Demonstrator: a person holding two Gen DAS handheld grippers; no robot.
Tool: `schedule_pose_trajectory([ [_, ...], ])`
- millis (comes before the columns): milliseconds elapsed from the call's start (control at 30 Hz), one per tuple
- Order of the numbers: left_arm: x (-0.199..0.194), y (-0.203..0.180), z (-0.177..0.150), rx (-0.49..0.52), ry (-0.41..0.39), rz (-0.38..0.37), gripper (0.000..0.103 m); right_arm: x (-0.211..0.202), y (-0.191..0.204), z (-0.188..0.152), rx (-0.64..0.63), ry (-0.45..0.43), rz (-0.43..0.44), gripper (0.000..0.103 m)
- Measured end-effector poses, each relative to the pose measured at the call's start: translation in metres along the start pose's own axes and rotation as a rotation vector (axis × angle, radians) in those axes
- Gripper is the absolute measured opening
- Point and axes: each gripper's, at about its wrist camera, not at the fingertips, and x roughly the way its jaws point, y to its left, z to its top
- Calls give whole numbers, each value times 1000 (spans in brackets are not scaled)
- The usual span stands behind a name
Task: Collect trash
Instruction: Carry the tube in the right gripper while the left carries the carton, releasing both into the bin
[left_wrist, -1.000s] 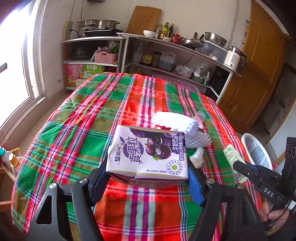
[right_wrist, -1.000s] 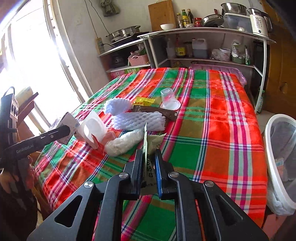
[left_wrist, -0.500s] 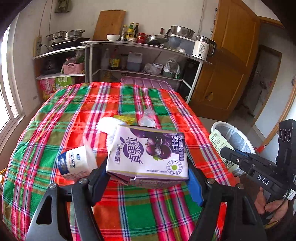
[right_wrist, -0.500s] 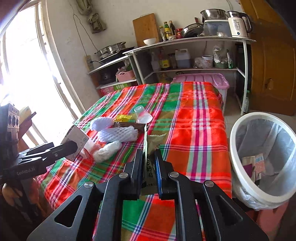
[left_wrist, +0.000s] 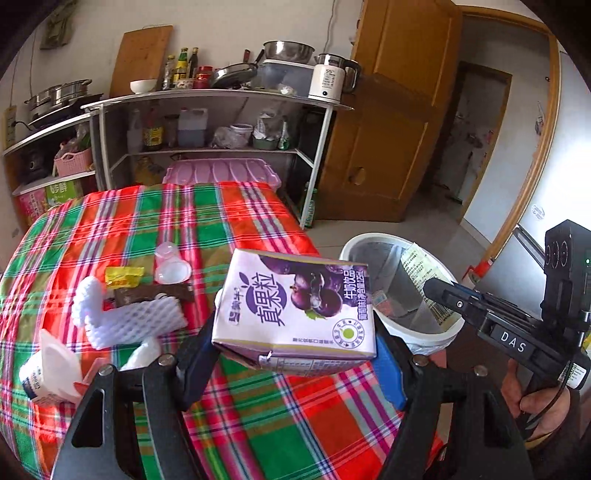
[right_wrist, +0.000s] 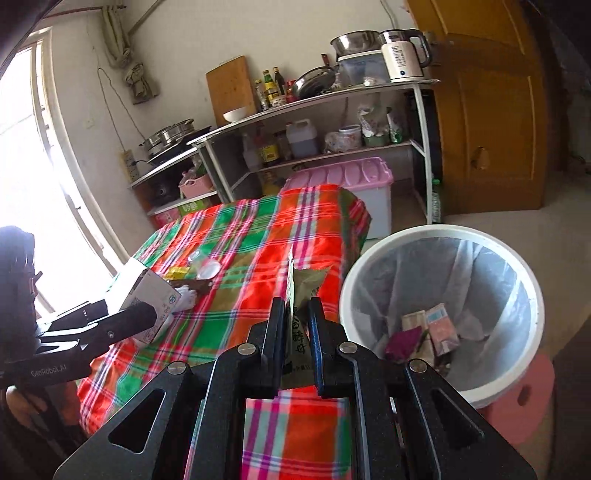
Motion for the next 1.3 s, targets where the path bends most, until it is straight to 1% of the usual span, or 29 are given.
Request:
schedule_pose_trajectory([
  [133, 22, -20, 9, 8, 25, -70, 76, -10, -29, 6, 33, -16, -52, 13],
  [367, 58, -61, 21, 59, 72, -134, 76, -7, -70, 11, 72, 2, -123, 13],
  [467, 73, -79, 23, 84, 92, -138, 76, -3, -85, 11, 85, 20, -142, 13],
  [567, 87, -91, 25, 97, 117, -158, 76, 3, -98, 11, 94, 38, -161, 13],
  [667, 100, -102, 26, 108, 135, -159, 76, 9, -110, 11, 102, 53, -185, 13],
  [833, 118, -116, 28, 123, 163, -188, 76, 17, -127, 9, 105, 87, -232, 14],
  [933, 129, -122, 29, 131, 179, -198, 76, 21, -133, 9, 110, 104, -241, 14],
  [1033, 136, -126, 27, 142, 194, -187, 76, 22, -138, 8, 118, 108, -246, 14],
  [1100, 136, -127, 25, 150, 197, -186, 76, 21, -140, 8, 125, 107, -249, 21],
  [1133, 136, -126, 24, 146, 202, -185, 76, 21, -140, 8, 128, 106, -251, 31],
  [1167, 136, -125, 24, 142, 201, -186, 76, 21, -140, 8, 131, 106, -246, 37],
  [1300, 128, -117, 22, 120, 189, -183, 76, 16, -137, 6, 143, 95, -234, 38],
])
